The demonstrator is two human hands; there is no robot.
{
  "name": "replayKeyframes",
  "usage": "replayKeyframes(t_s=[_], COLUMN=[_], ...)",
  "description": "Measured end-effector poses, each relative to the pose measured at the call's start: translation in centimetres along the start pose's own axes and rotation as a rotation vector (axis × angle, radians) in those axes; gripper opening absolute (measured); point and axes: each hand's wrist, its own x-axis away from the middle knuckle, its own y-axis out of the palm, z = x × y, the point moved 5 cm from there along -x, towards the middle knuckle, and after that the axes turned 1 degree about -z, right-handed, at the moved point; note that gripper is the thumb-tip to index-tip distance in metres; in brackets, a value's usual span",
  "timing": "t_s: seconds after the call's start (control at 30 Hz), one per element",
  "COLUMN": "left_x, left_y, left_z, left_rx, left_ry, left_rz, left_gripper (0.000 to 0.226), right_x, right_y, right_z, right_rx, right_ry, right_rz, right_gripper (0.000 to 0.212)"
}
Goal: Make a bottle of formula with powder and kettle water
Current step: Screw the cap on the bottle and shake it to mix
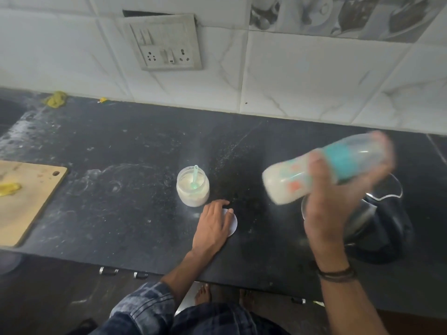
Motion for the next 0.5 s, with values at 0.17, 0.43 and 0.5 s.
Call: replayKeyframes(t_s=[0.17,0.43,0.5], left_x=[0.1,0.0,0.0], left_y=[0.0,0.1,0.1], left_z=[0.0,0.1,-0.2], left_rx=[-0.034,-0.037,-0.016], left_ry=[0.029,0.041,0.007], left_rz=[0.002,0.003,-0.008], left_gripper=[0.03,0.025,0.032], right_x=[0.4,-0.1,0.7], right_y=[1.8,1.0,2.2], right_z=[1.0,0.8,2.4], right_rx=[0.148,0.091,0.191], right_ry=[0.109,0.044,0.13], right_rz=[-0.158,-0.001,-0.282], right_gripper=[0.075,0.072,0.074])
